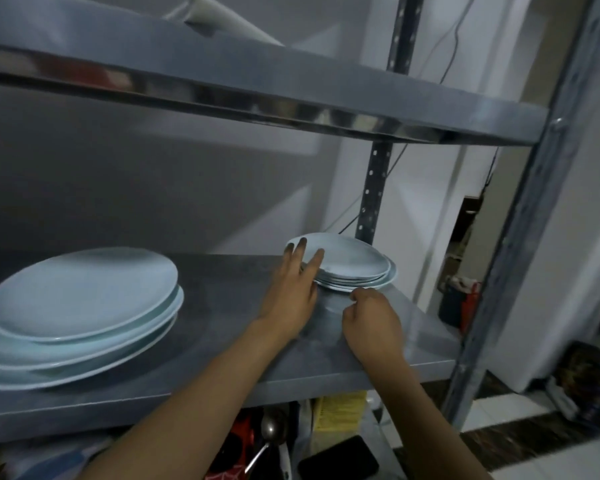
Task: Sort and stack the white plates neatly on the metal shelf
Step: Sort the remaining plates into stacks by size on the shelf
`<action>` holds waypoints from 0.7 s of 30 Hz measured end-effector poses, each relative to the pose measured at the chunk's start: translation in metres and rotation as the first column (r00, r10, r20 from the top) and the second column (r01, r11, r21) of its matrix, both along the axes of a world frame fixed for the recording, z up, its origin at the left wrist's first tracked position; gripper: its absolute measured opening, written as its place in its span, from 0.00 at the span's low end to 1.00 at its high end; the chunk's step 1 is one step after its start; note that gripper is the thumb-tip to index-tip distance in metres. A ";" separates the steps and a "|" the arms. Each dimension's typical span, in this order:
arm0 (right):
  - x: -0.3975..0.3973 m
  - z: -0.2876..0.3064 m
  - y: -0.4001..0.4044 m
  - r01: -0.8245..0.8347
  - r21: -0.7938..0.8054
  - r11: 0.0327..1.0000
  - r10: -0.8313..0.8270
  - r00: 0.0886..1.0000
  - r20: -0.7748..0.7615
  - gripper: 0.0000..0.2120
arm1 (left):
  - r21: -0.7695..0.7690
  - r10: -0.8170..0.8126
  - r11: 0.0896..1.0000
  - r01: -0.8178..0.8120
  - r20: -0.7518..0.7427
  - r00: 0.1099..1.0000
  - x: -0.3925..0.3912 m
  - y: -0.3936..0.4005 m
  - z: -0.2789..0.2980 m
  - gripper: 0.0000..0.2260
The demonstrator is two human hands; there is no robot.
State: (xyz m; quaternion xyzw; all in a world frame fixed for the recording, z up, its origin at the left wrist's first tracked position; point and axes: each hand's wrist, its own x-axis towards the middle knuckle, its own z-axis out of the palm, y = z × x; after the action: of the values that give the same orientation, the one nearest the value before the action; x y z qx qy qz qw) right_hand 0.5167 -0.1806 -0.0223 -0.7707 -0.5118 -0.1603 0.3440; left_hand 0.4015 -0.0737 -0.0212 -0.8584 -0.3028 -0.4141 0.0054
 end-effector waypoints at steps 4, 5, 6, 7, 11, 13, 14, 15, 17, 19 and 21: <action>0.003 -0.004 0.001 0.029 0.053 0.998 -0.030 0.999 0.012 0.10 | 0.060 0.085 0.996 -0.073 -0.234 0.969 0.012 0.018 -0.002 0.27; 0.003 -0.004 0.001 0.037 0.069 0.997 -0.038 0.999 0.013 0.10 | 0.061 0.087 0.995 -0.074 -0.244 0.966 0.012 0.021 -0.002 0.25; 0.004 -0.004 0.001 0.042 0.076 0.996 -0.043 0.999 0.016 0.10 | 0.054 0.074 0.997 -0.063 -0.227 0.971 0.013 0.023 -0.003 0.24; 0.004 -0.004 0.001 0.040 0.076 0.996 -0.041 0.999 0.019 0.10 | 0.042 0.051 0.998 -0.043 -0.201 0.978 0.012 0.024 -0.004 0.21; 0.004 -0.004 0.002 0.028 0.065 0.997 -0.030 0.999 0.031 0.08 | 0.061 0.030 0.998 -0.022 -0.133 0.991 0.012 0.024 -0.006 0.21; 0.004 -0.004 0.001 0.038 0.052 0.998 -0.040 0.999 0.031 0.08 | 0.096 0.034 0.995 -0.024 -0.097 0.995 0.009 0.020 -0.005 0.14; 0.004 -0.006 0.002 0.044 0.043 0.998 -0.046 0.999 0.028 0.07 | 0.109 0.027 0.994 -0.019 -0.077 0.997 0.009 0.018 -0.007 0.10; 0.004 -0.006 0.002 0.052 0.038 0.998 -0.053 0.998 0.023 0.07 | 0.115 0.016 0.993 -0.010 -0.056 0.998 0.009 0.017 -0.006 0.08; 0.004 -0.006 0.001 0.062 0.049 0.997 -0.063 0.998 0.007 0.07 | 0.110 -0.009 0.994 0.009 -0.007 1.000 0.007 0.012 -0.004 0.05; 0.003 -0.005 -0.001 0.064 0.075 0.995 -0.064 0.998 -0.004 0.05 | 0.094 -0.033 0.995 0.028 0.057 0.998 0.003 0.007 0.000 0.06; 0.001 -0.002 -0.002 0.071 0.085 0.994 -0.071 0.997 -0.009 0.05 | 0.064 -0.039 0.997 0.033 0.102 0.994 -0.002 0.001 0.004 0.10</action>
State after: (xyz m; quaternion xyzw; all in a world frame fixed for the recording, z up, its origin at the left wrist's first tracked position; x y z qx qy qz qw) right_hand 0.5178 -0.1830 -0.0245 -0.7734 -0.4757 -0.1920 0.3723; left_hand 0.3994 -0.0725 -0.0177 -0.8407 -0.2740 -0.4670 0.0092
